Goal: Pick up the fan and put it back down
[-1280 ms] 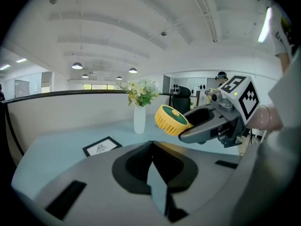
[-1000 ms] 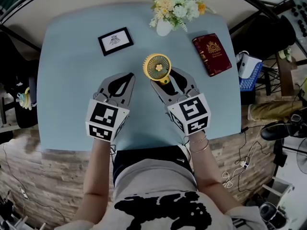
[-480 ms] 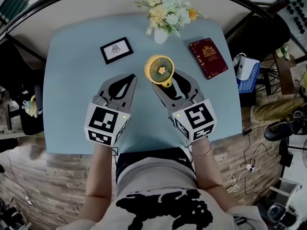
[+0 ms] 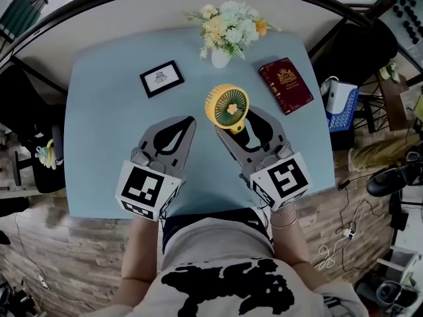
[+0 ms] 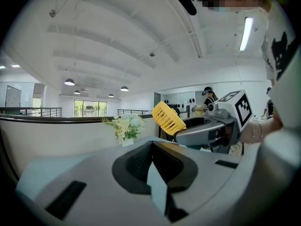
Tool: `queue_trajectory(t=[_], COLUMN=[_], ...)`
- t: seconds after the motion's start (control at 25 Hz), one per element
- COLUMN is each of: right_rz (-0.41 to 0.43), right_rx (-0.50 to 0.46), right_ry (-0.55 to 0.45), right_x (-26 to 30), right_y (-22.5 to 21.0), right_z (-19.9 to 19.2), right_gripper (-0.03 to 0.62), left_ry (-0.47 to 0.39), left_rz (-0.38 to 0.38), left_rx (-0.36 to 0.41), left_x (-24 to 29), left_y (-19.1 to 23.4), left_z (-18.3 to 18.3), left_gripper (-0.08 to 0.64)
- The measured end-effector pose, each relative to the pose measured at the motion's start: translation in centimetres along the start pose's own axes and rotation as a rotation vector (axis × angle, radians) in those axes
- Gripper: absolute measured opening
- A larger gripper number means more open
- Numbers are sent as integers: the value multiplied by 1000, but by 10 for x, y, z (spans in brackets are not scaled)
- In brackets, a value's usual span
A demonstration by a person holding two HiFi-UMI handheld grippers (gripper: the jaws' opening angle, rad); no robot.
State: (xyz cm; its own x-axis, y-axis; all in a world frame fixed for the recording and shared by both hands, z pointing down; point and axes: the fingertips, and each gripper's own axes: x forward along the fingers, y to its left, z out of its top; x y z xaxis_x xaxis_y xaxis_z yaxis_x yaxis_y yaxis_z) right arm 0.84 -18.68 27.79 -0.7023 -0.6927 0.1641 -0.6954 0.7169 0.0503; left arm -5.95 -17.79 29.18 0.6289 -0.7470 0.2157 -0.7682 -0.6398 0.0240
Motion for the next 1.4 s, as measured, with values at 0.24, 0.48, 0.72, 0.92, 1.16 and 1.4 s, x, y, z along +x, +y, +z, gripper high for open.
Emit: queue_trajectory(t=[0.24, 0.48, 0.72, 0.92, 1.16, 1.4], right_rz=[-12, -4, 15, 11, 7, 22], right_rx=[-15, 6, 14, 15, 26, 33], right_ry=[-40, -18, 1, 18, 25, 28], right_x=[-6, -6, -7, -7, -8, -9], right_y=[-7, -3, 2, 2, 1, 5], right_z=[4, -11, -24, -28, -30, -31], right_gripper=[242, 242, 242, 242, 242, 242], left_ry=[1, 42, 68, 67, 65, 76], left_rz=[-6, 1, -11, -20, -16, -30], left_rx=[11, -1, -18, -22, -24, -25], left_x=[4, 5, 6, 5, 5, 5], left_y=[1, 3, 0, -2, -3, -5], left_z=[-1, -19, -29, -30, -32, -34], left_gripper=[12, 12, 12, 12, 12, 12])
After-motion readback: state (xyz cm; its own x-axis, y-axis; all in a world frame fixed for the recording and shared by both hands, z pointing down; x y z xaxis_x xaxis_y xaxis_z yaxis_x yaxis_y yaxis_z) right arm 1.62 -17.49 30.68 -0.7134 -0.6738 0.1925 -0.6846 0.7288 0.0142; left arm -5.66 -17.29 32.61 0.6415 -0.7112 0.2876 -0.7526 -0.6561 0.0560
